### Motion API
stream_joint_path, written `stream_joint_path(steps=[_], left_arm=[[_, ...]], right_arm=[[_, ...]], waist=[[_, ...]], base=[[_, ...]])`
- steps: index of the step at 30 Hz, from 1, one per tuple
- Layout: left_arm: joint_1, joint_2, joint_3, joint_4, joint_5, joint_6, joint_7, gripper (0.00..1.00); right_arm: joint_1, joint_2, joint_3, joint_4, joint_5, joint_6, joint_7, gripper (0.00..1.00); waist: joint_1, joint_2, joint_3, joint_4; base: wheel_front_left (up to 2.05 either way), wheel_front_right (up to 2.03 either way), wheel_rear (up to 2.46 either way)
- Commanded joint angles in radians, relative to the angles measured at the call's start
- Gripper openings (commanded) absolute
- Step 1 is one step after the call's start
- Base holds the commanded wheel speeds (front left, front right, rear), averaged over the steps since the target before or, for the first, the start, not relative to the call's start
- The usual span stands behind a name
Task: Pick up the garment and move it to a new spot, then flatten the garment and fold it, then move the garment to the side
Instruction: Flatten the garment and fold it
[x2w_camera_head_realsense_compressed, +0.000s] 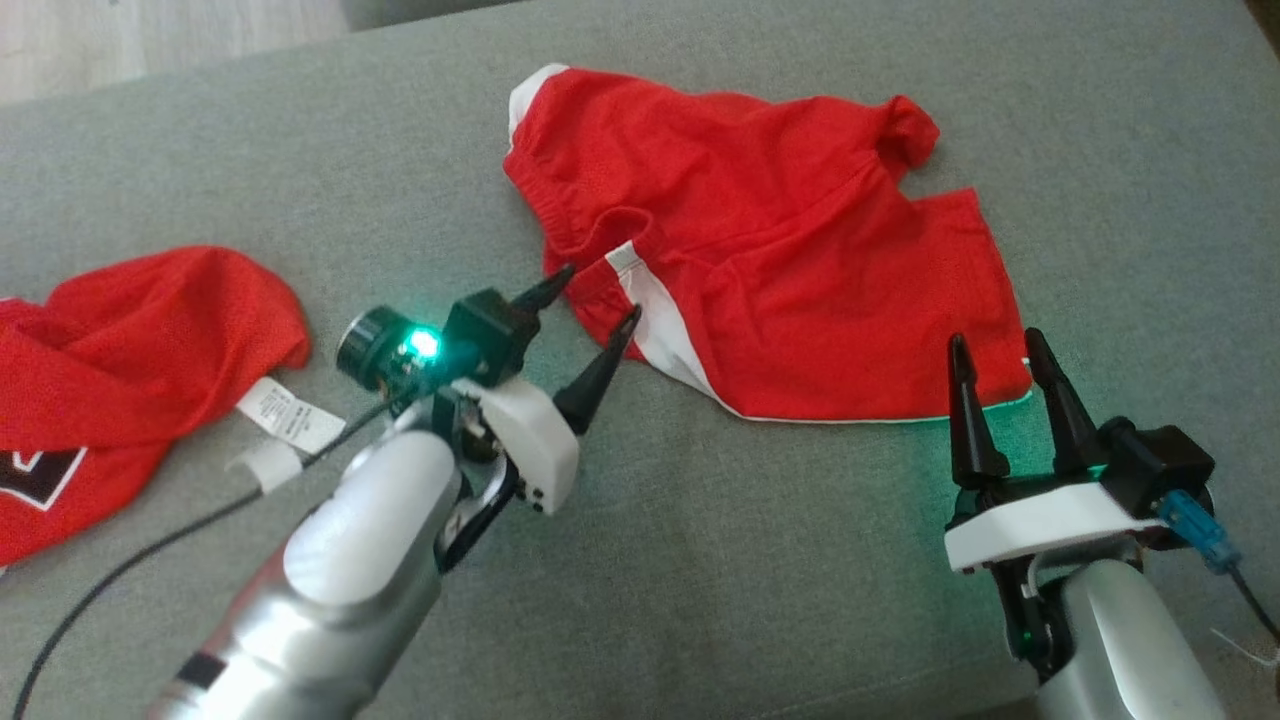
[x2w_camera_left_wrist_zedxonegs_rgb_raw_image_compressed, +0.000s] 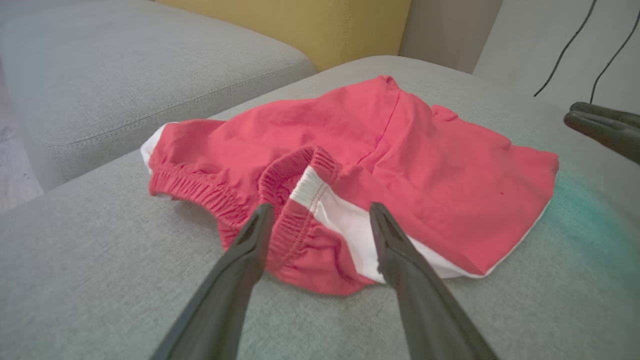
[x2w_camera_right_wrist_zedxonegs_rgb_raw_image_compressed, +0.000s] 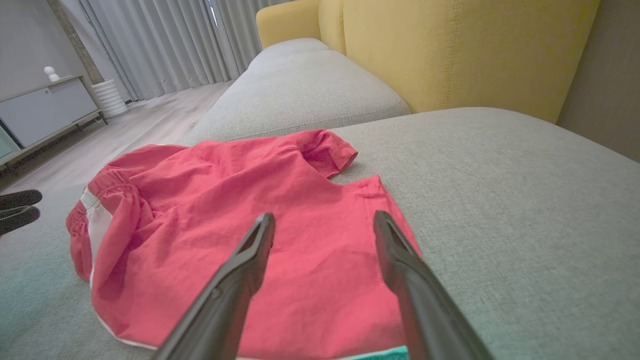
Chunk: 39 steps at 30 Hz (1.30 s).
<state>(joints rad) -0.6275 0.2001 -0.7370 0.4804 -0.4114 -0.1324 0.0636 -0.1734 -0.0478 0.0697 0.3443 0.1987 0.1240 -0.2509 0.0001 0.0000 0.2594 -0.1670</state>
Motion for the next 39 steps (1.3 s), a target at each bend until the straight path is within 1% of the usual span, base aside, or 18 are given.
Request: stream_joint_path(steps=[1, 12, 23, 24, 25, 26, 27, 34, 39], left_arm=[[-0.053, 0.017, 0.027, -0.022, 0.007, 0.002, 0.003, 1.00], [-0.200, -0.003, -0.051, 0.089, -0.018, 0.002, 0.047, 1.00], [-0.253, 0.002, -0.139, 0.133, -0.081, 0.002, 0.045, 1.00], [-0.255, 0.002, -0.144, 0.136, -0.086, 0.002, 0.044, 0.68], [-0.257, 0.002, -0.148, 0.139, -0.091, 0.002, 0.043, 0.39], [-0.259, 0.002, -0.152, 0.143, -0.095, 0.002, 0.041, 0.14], [-0.261, 0.002, -0.156, 0.145, -0.099, 0.002, 0.038, 0.00], [-0.257, 0.005, -0.157, 0.147, -0.117, 0.008, 0.003, 0.00], [-0.214, 0.021, -0.132, 0.122, -0.135, 0.041, -0.050, 0.00]], right_arm=[[-0.021, -0.002, 0.026, -0.036, 0.006, 0.007, -0.011, 1.00], [-0.039, -0.002, 0.041, -0.049, 0.012, 0.007, -0.011, 1.00], [-0.048, -0.002, 0.037, -0.041, 0.012, 0.007, -0.011, 1.00], [-0.048, -0.002, 0.036, -0.040, 0.012, 0.007, -0.011, 1.00], [-0.049, -0.002, 0.035, -0.039, 0.011, 0.007, -0.011, 1.00], [-0.049, -0.002, 0.034, -0.038, 0.011, 0.007, -0.011, 1.00], [-0.049, -0.002, 0.033, -0.037, 0.010, 0.007, -0.011, 1.00], [-0.046, -0.002, 0.026, -0.008, -0.015, 0.007, -0.011, 1.00], [-0.030, -0.002, 0.004, 0.004, -0.051, 0.007, -0.011, 1.00]], waist=[[-0.0001, 0.0000, 0.010, -0.005], [-0.0001, 0.0000, 0.057, -0.022], [-0.0001, 0.0000, 0.063, -0.027], [-0.0001, 0.0000, 0.062, -0.027], [-0.0001, 0.0000, 0.062, -0.026], [-0.0001, 0.0000, 0.061, -0.026], [-0.0001, 0.0000, 0.059, -0.025], [-0.0001, 0.0000, 0.042, -0.014], [-0.0001, 0.0000, 0.018, 0.006]], base=[[0.00, 0.00, 0.00], [0.00, 0.00, 0.00], [0.00, 0.00, 0.00], [0.00, 0.00, 0.00], [0.00, 0.00, 0.00], [0.00, 0.00, 0.00], [0.00, 0.00, 0.00], [0.00, 0.00, 0.00], [0.00, 0.00, 0.00]])
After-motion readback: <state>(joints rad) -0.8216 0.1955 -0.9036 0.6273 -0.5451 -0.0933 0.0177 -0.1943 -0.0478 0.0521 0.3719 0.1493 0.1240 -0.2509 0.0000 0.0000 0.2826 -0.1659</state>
